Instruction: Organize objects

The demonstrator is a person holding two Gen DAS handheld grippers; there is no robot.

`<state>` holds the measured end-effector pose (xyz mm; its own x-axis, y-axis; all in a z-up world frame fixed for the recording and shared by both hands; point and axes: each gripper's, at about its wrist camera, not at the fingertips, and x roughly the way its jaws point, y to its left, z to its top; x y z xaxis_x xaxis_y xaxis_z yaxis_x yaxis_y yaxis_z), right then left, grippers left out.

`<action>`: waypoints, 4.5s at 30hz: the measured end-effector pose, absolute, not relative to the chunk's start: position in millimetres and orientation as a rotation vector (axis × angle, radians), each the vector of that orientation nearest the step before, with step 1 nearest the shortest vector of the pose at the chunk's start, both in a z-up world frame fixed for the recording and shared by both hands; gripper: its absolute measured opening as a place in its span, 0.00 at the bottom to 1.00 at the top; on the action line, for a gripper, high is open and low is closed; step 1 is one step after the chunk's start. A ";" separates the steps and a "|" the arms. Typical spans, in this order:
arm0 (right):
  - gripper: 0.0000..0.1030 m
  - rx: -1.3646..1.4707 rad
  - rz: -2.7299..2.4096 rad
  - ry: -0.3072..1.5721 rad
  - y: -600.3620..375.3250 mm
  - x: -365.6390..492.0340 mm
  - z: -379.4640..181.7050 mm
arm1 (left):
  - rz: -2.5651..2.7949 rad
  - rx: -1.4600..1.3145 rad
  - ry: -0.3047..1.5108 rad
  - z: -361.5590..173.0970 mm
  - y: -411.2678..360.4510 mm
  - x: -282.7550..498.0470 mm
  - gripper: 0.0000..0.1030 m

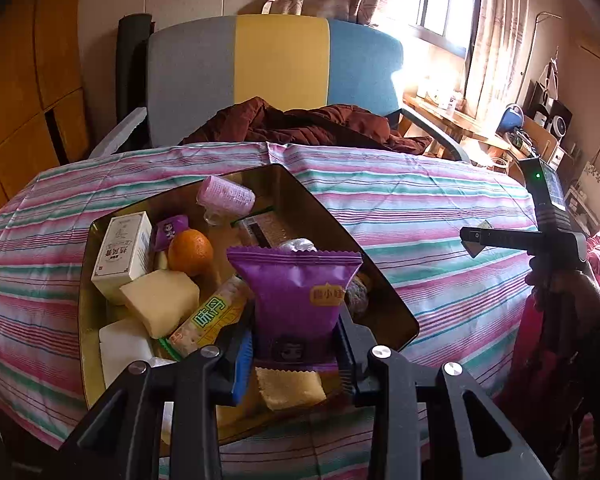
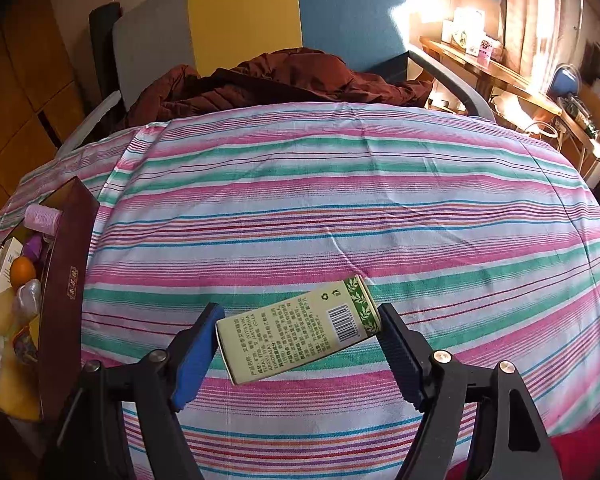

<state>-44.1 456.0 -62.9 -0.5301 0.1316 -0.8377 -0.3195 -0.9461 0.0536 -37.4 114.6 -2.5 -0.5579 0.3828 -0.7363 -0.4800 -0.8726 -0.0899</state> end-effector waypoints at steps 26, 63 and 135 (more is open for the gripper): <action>0.75 -1.369 3.056 0.228 261.6 -38.3 3.2 | 2.557 -1.202 -0.124 -12.2 -10.6 -53.4 0.34; 0.93 -1.495 3.014 0.322 208.8 -112.6 -20.6 | 2.428 -1.275 -0.103 -47.9 35.4 -81.1 0.47; 1.00 -1.131 2.893 0.011 200.4 -7.0 -16.5 | 2.835 -1.059 0.002 0.4 17.9 -22.4 0.63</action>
